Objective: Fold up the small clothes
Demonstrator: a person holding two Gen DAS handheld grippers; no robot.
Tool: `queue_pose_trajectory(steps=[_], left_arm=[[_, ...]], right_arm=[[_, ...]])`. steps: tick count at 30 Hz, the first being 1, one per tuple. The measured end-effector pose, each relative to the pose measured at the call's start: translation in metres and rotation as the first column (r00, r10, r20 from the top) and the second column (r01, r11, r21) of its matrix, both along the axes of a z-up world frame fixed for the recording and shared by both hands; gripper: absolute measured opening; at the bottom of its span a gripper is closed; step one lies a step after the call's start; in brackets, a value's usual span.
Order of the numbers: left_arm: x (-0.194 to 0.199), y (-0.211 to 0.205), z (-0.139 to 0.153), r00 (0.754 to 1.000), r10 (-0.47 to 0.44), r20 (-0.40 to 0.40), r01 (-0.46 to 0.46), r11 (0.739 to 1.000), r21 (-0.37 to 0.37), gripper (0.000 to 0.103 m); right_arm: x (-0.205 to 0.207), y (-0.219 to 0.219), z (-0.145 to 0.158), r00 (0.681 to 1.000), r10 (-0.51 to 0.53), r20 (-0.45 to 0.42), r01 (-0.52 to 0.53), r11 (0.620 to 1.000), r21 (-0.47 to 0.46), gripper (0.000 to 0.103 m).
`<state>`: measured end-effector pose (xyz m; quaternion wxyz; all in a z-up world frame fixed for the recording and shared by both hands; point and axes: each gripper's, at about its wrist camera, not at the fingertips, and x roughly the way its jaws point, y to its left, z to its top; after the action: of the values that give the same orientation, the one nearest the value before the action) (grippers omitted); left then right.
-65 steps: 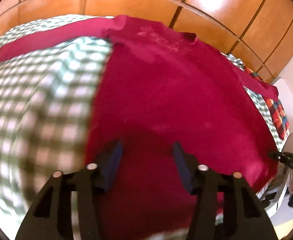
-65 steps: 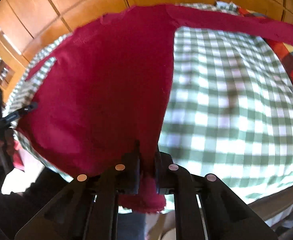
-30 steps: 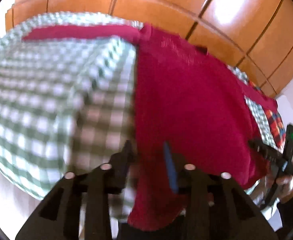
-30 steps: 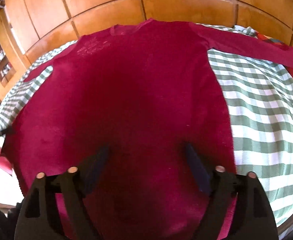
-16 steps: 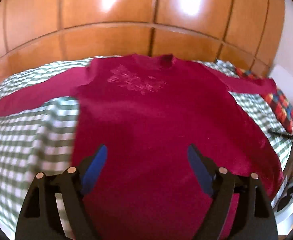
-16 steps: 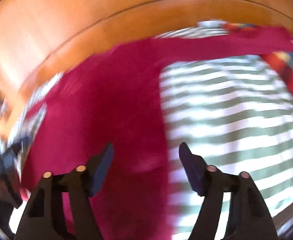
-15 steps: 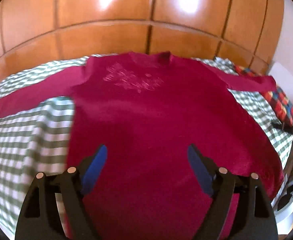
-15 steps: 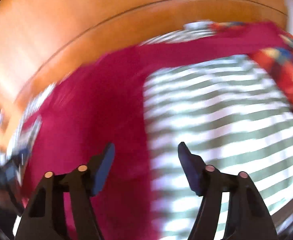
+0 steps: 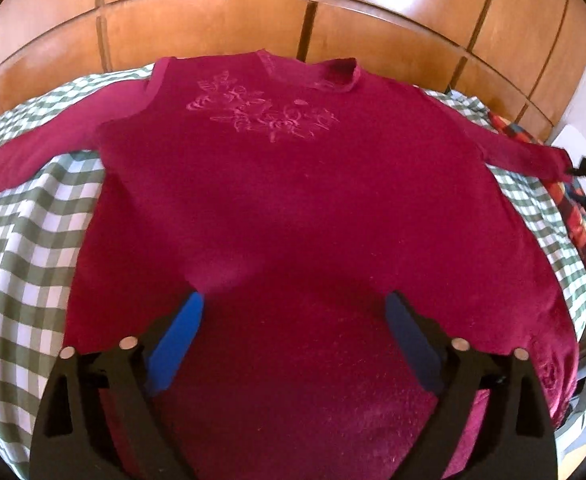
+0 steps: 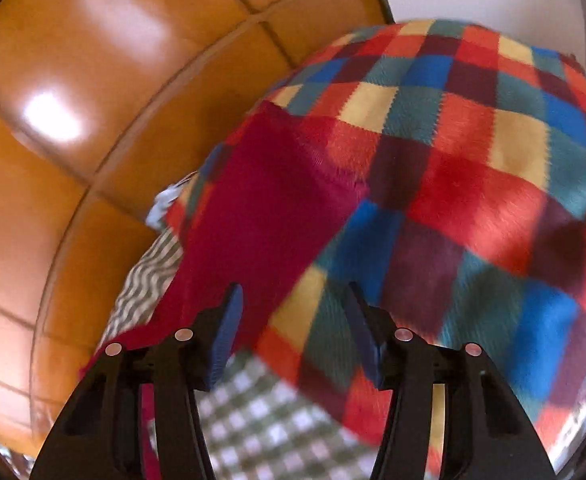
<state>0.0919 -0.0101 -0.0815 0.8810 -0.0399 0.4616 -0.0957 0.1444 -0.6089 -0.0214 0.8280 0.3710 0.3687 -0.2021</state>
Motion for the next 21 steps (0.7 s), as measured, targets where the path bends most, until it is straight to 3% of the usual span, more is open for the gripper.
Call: queue_pose_trajectory(steps=[2,4,9,12,16,21], left_arm=[[0.002,-0.004,-0.001,1.0,0.001,-0.002,-0.001,1.0,0.012,0.098],[0.005,-0.004,0.0,1.0,0.005,-0.008,-0.005,1.0,0.009,0.099],[0.011,-0.002,0.003,1.0,-0.001,-0.029,0.0,1.0,-0.009,0.1],[0.015,-0.002,0.007,0.999,-0.015,-0.037,0.015,1.0,-0.016,0.1],[0.017,0.002,0.013,0.999,-0.015,-0.031,0.013,0.999,-0.036,0.1],[0.02,0.016,0.025,1.0,0.028,0.004,-0.028,0.998,-0.064,0.1]], right_arm=[[0.009,-0.001,-0.003,1.0,-0.018,-0.023,0.017,0.999,-0.028,0.039],[0.022,0.003,0.002,0.998,-0.017,-0.058,0.012,0.996,-0.088,0.007],[0.049,0.035,0.043,0.994,0.112,-0.006,-0.111,0.97,-0.215,0.006],[0.063,0.084,0.072,0.965,0.254,0.061,-0.231,0.939,-0.255,0.006],[0.083,0.166,0.104,0.882,0.448,0.149,-0.4,0.876,-0.269,0.006],[0.097,0.286,0.125,0.718,0.667,0.201,-0.604,0.74,-0.298,0.006]])
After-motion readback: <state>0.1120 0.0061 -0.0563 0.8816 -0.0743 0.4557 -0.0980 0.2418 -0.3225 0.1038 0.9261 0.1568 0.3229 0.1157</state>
